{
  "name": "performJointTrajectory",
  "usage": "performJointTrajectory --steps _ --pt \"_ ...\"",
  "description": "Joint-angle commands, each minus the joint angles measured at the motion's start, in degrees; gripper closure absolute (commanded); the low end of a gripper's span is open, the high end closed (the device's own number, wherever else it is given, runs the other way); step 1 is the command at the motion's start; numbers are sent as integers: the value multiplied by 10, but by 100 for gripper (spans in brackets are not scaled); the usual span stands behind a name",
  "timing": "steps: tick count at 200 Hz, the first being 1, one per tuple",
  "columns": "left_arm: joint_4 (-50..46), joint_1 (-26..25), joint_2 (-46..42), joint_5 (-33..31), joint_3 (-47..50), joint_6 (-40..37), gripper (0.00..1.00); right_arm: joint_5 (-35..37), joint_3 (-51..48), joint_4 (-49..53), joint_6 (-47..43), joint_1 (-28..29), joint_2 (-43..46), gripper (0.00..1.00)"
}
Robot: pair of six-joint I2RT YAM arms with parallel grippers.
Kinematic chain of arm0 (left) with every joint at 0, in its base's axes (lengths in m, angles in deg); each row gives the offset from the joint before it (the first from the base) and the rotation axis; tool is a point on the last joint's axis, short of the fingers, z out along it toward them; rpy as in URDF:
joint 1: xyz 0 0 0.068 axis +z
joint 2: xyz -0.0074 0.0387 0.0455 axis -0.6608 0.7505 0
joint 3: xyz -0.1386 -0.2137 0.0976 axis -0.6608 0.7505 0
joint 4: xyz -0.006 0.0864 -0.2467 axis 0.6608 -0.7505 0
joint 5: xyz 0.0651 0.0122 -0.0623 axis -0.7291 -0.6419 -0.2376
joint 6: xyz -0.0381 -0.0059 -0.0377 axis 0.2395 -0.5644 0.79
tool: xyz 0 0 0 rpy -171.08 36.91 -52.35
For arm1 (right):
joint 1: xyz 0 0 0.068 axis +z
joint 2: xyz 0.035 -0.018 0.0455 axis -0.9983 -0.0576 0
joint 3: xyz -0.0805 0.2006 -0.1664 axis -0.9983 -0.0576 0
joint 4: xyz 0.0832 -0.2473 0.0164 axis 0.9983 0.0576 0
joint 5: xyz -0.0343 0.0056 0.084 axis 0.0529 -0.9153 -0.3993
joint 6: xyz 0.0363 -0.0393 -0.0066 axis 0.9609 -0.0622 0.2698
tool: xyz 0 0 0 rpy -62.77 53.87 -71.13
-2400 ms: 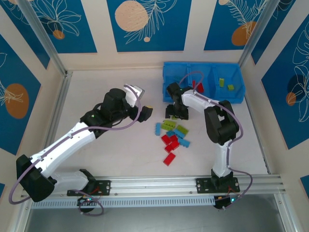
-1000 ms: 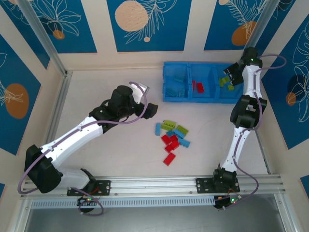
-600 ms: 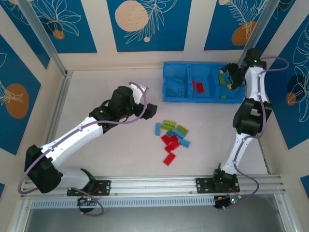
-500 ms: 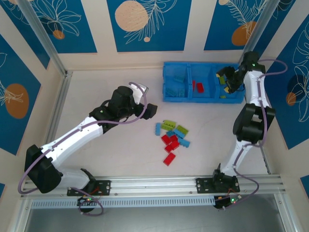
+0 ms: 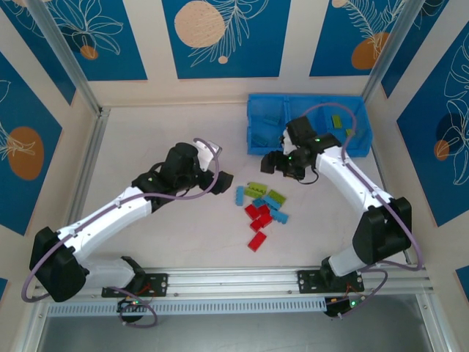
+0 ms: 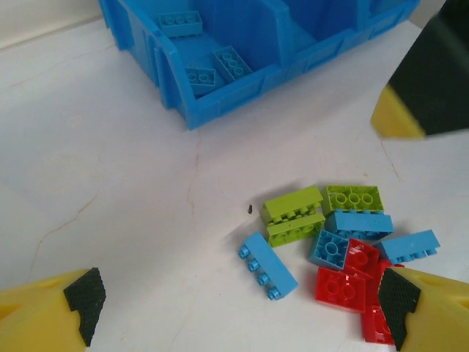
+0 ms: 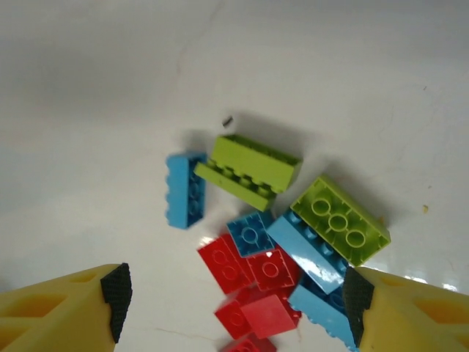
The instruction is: Sort the legos into containers by color
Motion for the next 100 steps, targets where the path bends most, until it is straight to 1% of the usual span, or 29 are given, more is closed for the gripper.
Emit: performJointTrajectory --steps 1,14,25,32,53,69,86,100 --pt "16 0 -7 27 10 7 3 17 -10 -18 -58 14 -37 23" --pt "19 0 -3 33 8 12 3 19 -5 -32 -96 35 -59 23" --pt "20 0 -1 34 7 14 3 49 -5 -50 -137 55 -76 23" --pt "21 -1 0 33 8 17 3 64 -5 -62 -161 63 -91 25" --pt "23 0 1 32 8 18 2 74 13 -72 -207 60 -142 32" --pt "20 -1 2 31 7 14 2 55 31 -70 -225 58 -173 35" --pt "18 0 2 28 8 15 2 18 41 -73 -214 56 -194 36" --pt "18 0 1 27 9 16 2 15 47 -75 -203 57 -208 36"
